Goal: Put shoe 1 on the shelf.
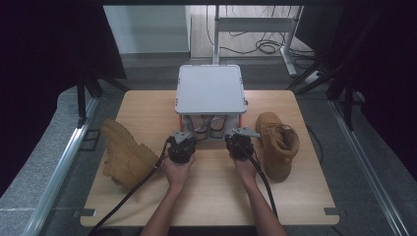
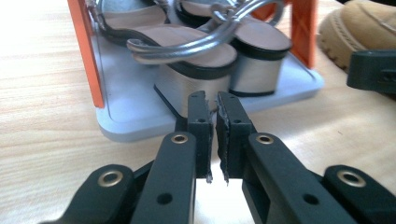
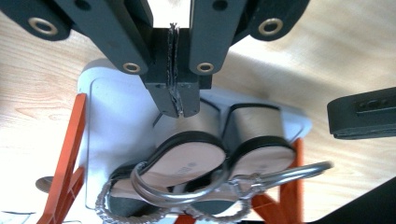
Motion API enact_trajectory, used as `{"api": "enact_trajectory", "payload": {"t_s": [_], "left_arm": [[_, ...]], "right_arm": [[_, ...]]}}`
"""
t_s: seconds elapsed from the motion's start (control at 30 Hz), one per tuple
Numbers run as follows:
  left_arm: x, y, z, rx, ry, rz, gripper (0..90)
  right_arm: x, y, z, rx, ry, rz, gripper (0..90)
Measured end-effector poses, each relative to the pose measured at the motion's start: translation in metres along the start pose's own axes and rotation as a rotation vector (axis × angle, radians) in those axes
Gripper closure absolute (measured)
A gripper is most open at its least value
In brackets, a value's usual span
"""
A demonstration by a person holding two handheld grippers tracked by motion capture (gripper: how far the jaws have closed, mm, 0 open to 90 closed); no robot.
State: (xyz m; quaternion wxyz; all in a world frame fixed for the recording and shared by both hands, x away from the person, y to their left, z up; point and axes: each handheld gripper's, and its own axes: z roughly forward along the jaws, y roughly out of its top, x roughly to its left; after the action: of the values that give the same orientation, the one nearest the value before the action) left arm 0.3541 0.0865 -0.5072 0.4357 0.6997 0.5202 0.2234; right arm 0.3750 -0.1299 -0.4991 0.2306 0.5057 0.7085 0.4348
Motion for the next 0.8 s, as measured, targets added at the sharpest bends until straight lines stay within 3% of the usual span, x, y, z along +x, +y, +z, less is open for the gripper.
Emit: {"api": "enact_trajectory", "payload": {"t_s": [0.23, 0.33, 0.47, 0.7, 0.8], "left_arm": [[0.000, -0.005, -0.026, 0.007, -0.061, 0.027, 77.7], [0.001, -0.008, -0.035, 0.022, -0.077, 0.056, 69.6], [0.003, -0.010, -0.046, 0.059, -0.086, 0.089, 56.6], [0.008, -0.012, -0.073, 0.057, -0.112, 0.102, 44.2], [0.016, -0.015, -0.083, 0.047, -0.133, 0.073, 43.1]], "right_arm": [[0.007, -0.006, -0.020, 0.013, 0.061, -0.036, 84.1], [0.008, -0.012, -0.028, 0.027, 0.090, -0.041, 79.9], [0.008, -0.020, -0.039, 0.051, 0.094, -0.037, 69.7], [0.006, -0.031, -0.058, 0.072, 0.146, -0.042, 55.2], [0.004, -0.036, -0.065, 0.077, 0.187, -0.028, 51.7]]}}
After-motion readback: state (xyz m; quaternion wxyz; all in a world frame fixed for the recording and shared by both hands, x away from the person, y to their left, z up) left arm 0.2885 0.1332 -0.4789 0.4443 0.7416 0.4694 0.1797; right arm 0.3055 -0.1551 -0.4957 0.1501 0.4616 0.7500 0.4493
